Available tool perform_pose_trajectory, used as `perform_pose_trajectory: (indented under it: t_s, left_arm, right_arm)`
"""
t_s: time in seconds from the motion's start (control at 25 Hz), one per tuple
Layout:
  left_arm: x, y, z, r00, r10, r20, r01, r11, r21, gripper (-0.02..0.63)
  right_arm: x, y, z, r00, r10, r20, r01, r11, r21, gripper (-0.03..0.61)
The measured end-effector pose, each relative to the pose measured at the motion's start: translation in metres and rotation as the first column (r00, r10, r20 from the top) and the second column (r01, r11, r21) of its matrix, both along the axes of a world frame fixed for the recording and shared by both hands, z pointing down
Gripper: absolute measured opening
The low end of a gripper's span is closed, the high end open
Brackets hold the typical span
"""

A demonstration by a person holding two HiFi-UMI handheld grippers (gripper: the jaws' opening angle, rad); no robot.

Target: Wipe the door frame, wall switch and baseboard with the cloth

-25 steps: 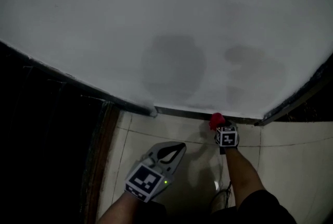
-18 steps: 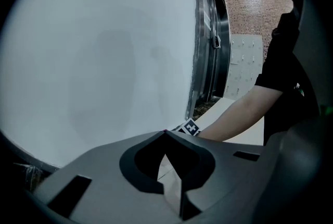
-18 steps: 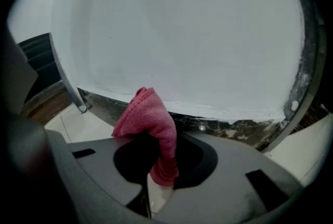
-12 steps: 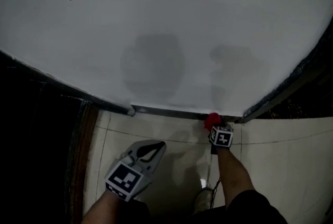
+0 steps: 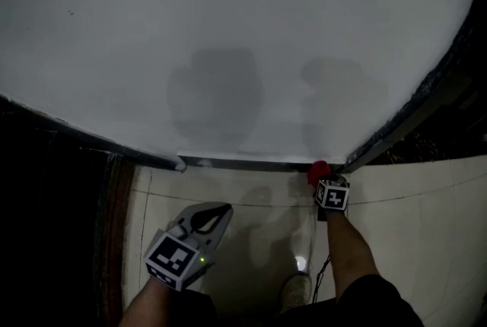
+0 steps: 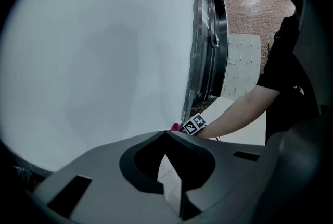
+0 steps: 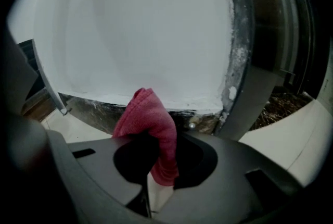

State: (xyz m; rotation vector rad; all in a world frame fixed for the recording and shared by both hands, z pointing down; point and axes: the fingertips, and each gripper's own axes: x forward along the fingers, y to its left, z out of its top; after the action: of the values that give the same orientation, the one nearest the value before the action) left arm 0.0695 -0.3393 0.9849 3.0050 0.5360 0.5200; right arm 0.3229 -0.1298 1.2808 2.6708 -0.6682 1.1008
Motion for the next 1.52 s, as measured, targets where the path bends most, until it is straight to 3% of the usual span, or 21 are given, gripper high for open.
perform_pose_trajectory:
  t_s: [0.16,0.32,0.48,0.6,0.64,0.8,0.92,1.04,1.12,1.28,1.36,1.44,1.52]
  left_arm:
    - [0.002,0.001,-0.005,0.999,0.006,-0.031,-0.006,1.000,0.007,-0.008]
    - [0.000,-0.001,-0.018,0.996,-0.003,-0.085,0.002,1.000,-0.014,-0.008]
    - [-0.006,-0.009,-0.020,0.997,-0.018,-0.075,0.017,1.000,-0.019,-0.008]
    - [-0.012,-0.019,-0.027,0.996,-0.037,-0.087,0.034,0.999,-0.037,-0.008]
    - [-0.013,-0.023,-0.031,0.994,-0.047,-0.096,0.043,0.998,-0.044,-0.008]
    - [-0.025,-0.046,-0.046,0.985,-0.113,-0.131,0.104,0.992,-0.073,-0.008]
    - [-0.040,-0.065,-0.055,0.977,-0.160,-0.143,0.150,0.986,-0.078,-0.008]
    - [-0.061,-0.087,-0.059,0.967,-0.213,-0.136,0.200,0.974,-0.103,-0.008]
    - [-0.075,-0.103,-0.058,0.961,-0.248,-0.127,0.237,0.967,-0.091,-0.008]
    - [-0.100,-0.131,-0.057,0.943,-0.314,-0.112,0.310,0.949,-0.051,-0.008]
    - [-0.109,-0.137,-0.059,0.938,-0.326,-0.115,0.321,0.945,-0.061,-0.008]
    - [-0.117,-0.141,-0.060,0.937,-0.331,-0.111,0.326,0.943,-0.062,-0.008]
    - [-0.122,-0.145,-0.060,0.934,-0.340,-0.107,0.335,0.940,-0.057,-0.008]
  right_arm:
    - [0.009,0.026,0.002,0.993,0.116,0.016,-0.117,0.993,0.029,0.061]
    - [0.015,0.051,0.001,0.964,0.264,0.009,-0.264,0.964,0.030,0.061]
    - [0.006,0.071,0.001,0.893,0.448,0.039,-0.449,0.893,0.024,0.061]
    - [-0.015,0.046,0.007,0.844,0.523,0.119,-0.534,0.841,0.086,0.060]
    - [-0.025,0.025,0.010,0.850,0.508,0.139,-0.522,0.847,0.098,0.060]
    - [-0.076,-0.100,0.020,0.954,0.244,0.172,-0.266,0.956,0.122,0.060]
    - [-0.126,-0.196,0.023,0.981,0.033,0.194,-0.067,0.983,0.172,0.060]
    - [-0.171,-0.276,0.022,0.971,-0.147,0.186,0.110,0.975,0.194,0.060]
    - [-0.191,-0.323,0.020,0.952,-0.272,0.143,0.244,0.952,0.186,0.060]
    - [-0.218,-0.404,0.016,0.856,-0.514,0.058,0.499,0.850,0.170,0.061]
    - [-0.218,-0.425,0.017,0.819,-0.571,0.055,0.561,0.817,0.137,0.061]
    - [-0.210,-0.434,0.017,0.827,-0.558,0.073,0.545,0.826,0.145,0.061]
    - [-0.196,-0.433,0.016,0.866,-0.490,0.106,0.465,0.864,0.195,0.061]
